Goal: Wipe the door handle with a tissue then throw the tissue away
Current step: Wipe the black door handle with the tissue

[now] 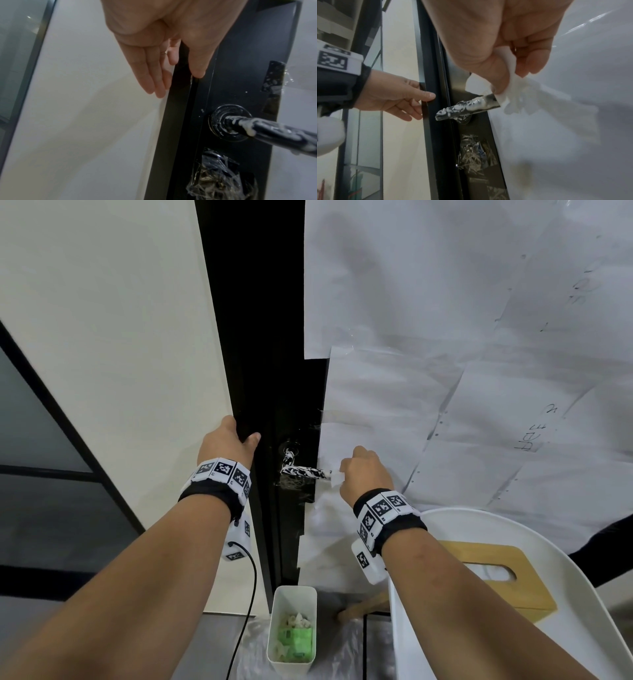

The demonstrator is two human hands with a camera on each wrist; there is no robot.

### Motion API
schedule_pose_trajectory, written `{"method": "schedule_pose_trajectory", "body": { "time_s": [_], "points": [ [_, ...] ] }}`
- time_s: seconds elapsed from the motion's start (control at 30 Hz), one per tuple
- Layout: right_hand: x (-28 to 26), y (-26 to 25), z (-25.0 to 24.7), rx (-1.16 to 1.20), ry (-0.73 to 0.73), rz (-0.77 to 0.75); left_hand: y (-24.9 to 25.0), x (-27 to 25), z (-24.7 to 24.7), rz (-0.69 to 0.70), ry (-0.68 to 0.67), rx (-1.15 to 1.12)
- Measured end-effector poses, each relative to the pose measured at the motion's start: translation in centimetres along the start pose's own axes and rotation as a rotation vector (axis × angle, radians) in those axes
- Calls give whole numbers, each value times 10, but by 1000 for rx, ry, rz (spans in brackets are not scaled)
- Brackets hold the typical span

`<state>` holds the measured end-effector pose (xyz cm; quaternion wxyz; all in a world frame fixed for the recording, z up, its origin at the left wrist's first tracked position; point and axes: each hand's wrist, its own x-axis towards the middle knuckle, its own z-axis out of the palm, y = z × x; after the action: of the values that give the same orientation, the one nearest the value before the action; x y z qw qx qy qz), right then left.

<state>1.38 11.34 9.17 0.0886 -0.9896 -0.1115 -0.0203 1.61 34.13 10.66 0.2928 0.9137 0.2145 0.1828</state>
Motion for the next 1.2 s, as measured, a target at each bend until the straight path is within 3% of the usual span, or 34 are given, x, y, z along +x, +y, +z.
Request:
{"method": "schedule_pose_trajectory", "body": {
  "time_s": [0.17,0.33,0.57,0.77,0.97,1.03,1.1,1.2],
  "points": [
    [3,7,-5,144,61,54,0,-1,0,3,0,5],
    [-1,1,9,79,-12,-1,1,-1,-1,4,-6,2],
    [2,20,-7,111,10,129,1,-2,-1,-6,-15,-5],
    [3,4,5,110,-16,-1,0,-2,-1,0,-13,1],
    [2,18,4,71,-35,69,0,-1,-1,-4,-23,5],
    [6,19,0,85,20,82,-1,-1,0,-1,-20,7],
    [8,14,0,110,74,56,-1,-1,0,2,-17,3],
    [7,4,5,78,35,-23,-1,-1,0,9,-12,-2]
  ]
}}
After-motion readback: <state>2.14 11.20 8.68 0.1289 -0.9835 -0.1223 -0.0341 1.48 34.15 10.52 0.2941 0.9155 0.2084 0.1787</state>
